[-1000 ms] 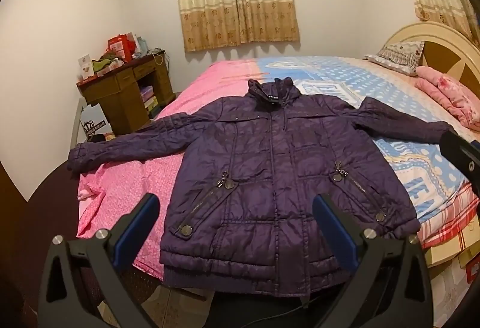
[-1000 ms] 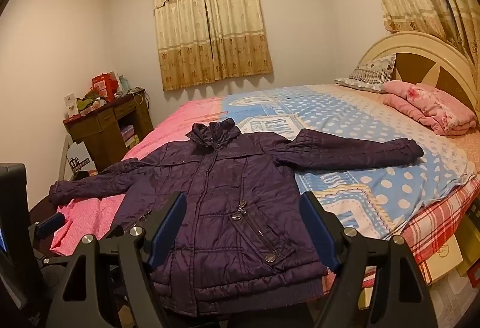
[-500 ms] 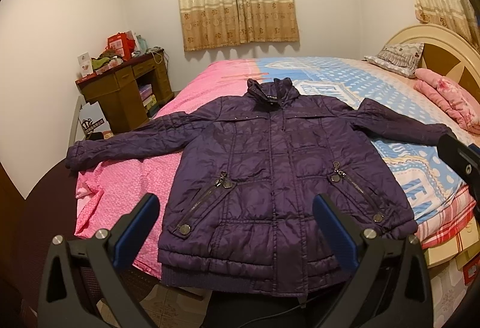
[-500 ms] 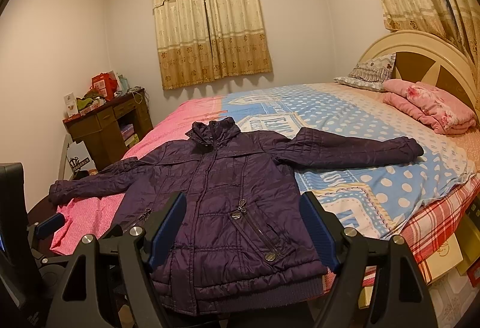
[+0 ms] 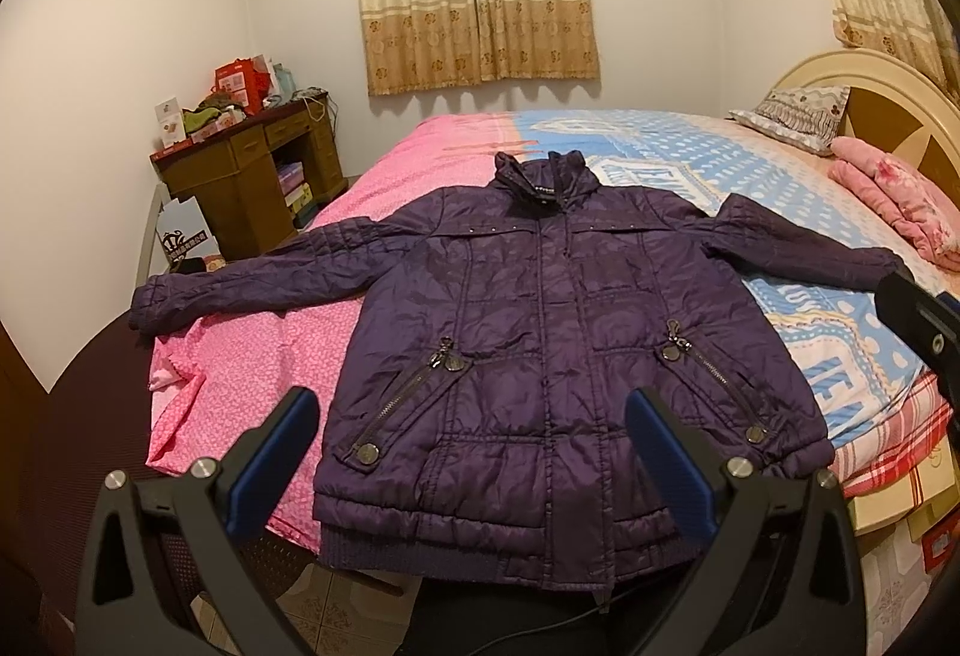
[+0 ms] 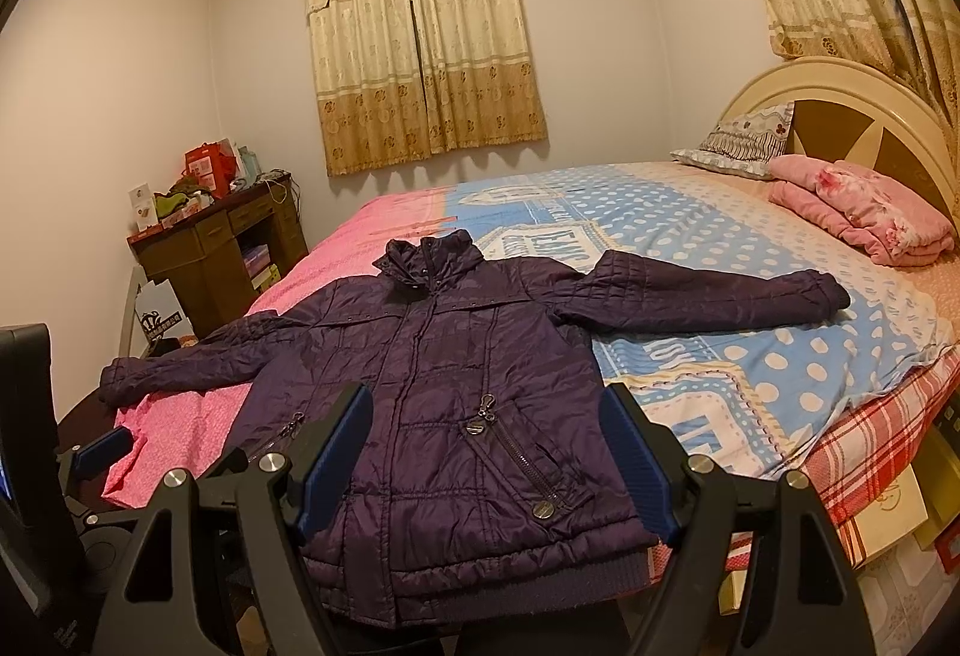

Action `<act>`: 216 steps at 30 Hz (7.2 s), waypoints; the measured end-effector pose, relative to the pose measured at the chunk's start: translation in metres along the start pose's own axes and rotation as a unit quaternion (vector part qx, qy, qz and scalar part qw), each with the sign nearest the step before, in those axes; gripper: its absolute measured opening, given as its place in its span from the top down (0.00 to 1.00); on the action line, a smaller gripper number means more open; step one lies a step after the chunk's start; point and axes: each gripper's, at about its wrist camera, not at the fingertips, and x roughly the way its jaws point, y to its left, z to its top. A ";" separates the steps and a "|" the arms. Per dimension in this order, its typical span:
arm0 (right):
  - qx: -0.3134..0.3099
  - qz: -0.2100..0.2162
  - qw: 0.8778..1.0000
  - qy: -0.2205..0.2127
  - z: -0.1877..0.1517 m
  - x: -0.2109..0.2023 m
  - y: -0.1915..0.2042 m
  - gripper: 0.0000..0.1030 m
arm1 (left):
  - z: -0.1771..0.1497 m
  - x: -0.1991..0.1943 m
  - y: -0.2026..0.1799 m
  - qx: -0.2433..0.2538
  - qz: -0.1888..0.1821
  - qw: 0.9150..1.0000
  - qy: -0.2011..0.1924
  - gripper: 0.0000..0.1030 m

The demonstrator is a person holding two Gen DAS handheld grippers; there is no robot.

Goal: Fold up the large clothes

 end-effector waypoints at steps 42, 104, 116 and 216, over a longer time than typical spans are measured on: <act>0.005 0.006 1.000 0.010 -0.006 0.002 0.004 0.24 | -0.003 0.002 -0.001 -0.002 -0.002 1.000 0.004 0.00; 0.499 -0.070 0.864 0.005 0.016 0.205 -0.459 0.50 | 0.042 0.274 0.038 -0.062 0.052 0.992 0.102 0.00; 0.493 -0.062 0.868 0.019 0.023 0.280 -0.501 0.58 | 0.040 0.268 0.037 -0.061 0.050 0.993 0.090 0.00; -0.037 0.130 0.981 0.135 0.043 0.339 -0.069 0.66 | 0.064 0.327 0.119 -0.193 0.109 0.969 0.108 0.00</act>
